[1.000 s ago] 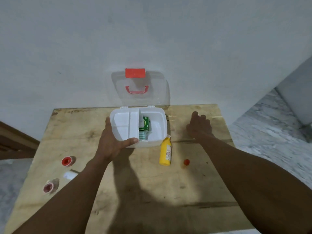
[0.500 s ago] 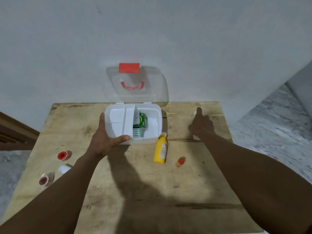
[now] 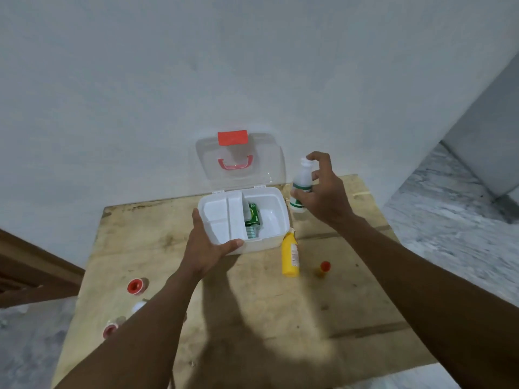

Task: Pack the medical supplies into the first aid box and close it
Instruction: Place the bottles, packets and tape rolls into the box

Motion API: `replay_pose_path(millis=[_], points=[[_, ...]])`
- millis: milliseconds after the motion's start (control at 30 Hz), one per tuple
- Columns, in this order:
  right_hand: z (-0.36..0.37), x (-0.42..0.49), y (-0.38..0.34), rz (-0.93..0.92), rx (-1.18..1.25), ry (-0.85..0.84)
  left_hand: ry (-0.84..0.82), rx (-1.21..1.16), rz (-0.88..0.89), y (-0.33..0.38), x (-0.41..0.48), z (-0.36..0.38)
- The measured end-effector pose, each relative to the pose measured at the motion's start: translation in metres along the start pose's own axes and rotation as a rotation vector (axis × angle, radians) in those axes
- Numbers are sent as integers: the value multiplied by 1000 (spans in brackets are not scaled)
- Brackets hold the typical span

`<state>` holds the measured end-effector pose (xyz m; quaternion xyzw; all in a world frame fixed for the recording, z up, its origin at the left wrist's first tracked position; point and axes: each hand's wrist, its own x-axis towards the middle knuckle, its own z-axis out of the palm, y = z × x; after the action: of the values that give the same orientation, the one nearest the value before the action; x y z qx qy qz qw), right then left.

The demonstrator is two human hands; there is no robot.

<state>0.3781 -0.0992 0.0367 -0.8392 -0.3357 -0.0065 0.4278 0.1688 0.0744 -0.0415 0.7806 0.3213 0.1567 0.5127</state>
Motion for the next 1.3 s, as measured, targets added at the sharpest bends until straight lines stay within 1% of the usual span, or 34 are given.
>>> replay_pose_path(millis=[67,167,367,467,533,633,700,800,933,1167,1300], points=[[8,-9,-13,-14,28,5,-2,-15,-5,-2,0,0],[23,-17,-25,-11,18,-41,14,-24,-24,-5,2,-1],[58,-15,-16,-66,-47,-156,42,-84,5,-6,2,4],[67,-14,-5,-86,-130,-203,35,-106,28,-2,1,3],[74,-13,1,-139,-194,-215,15,-121,38,0,2,2],[86,-6,7,-223,-363,-177,14,-124,46,-1,3,2],[90,-1,8,-215,-439,-144,19,-116,44,-2,3,1],[93,5,11,-175,-401,-161,31,-107,44,-4,4,2],[98,10,15,-172,-323,-176,38,-108,34,-7,5,3],[97,10,17,-139,-277,-149,34,-117,26,-5,5,3],[96,8,15,-134,-272,-160,25,-122,33,-5,5,2]])
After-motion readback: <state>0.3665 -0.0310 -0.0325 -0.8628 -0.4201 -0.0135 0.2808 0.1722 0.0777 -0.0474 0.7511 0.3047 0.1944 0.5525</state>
